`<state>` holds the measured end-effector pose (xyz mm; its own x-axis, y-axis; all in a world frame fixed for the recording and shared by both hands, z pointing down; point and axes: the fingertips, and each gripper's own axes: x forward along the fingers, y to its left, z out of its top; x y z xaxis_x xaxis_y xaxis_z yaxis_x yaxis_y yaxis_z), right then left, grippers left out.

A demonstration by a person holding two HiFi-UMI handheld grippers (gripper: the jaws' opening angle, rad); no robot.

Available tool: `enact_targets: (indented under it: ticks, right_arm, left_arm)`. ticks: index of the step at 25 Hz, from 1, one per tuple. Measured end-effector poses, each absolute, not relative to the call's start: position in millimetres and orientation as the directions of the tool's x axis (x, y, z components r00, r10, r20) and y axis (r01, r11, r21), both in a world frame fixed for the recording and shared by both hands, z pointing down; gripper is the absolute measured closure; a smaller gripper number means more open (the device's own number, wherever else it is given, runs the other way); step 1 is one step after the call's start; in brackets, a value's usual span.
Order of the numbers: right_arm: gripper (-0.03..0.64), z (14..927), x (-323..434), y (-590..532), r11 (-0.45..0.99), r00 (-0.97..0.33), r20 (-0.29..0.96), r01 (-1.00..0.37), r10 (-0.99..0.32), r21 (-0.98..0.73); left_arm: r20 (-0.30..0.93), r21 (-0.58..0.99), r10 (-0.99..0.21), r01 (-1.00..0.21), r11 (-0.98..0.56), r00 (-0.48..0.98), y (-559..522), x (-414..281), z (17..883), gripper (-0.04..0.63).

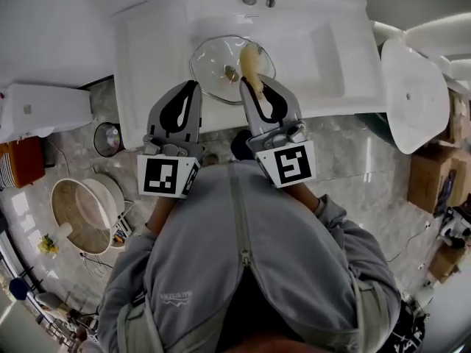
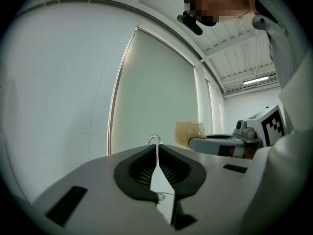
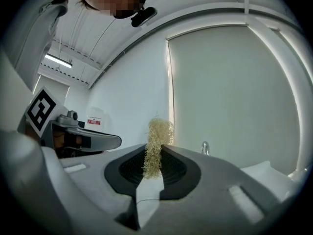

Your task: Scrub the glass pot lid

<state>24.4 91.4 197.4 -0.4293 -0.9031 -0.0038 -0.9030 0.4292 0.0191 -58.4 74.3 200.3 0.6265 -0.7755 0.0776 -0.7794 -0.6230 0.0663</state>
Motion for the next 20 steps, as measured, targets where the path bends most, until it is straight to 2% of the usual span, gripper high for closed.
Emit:
enact_targets:
  ticks: [11,20]
  right_arm:
    - [0.569,221,55,28,0.607,-0.605,0.05,-0.795,-0.794,0.025]
    - [0.569,237,58,7,0.658,-0.656,0.085,-0.753,-0.75,0.0]
  left_arm:
    - [0.113,0.068,-0.874,-0.882,-0.467,0.472,19,-31,214,0.578]
    - [0.175,0.056,-0.895,-0.912,-0.407,0.41,12,-32,232,0.578]
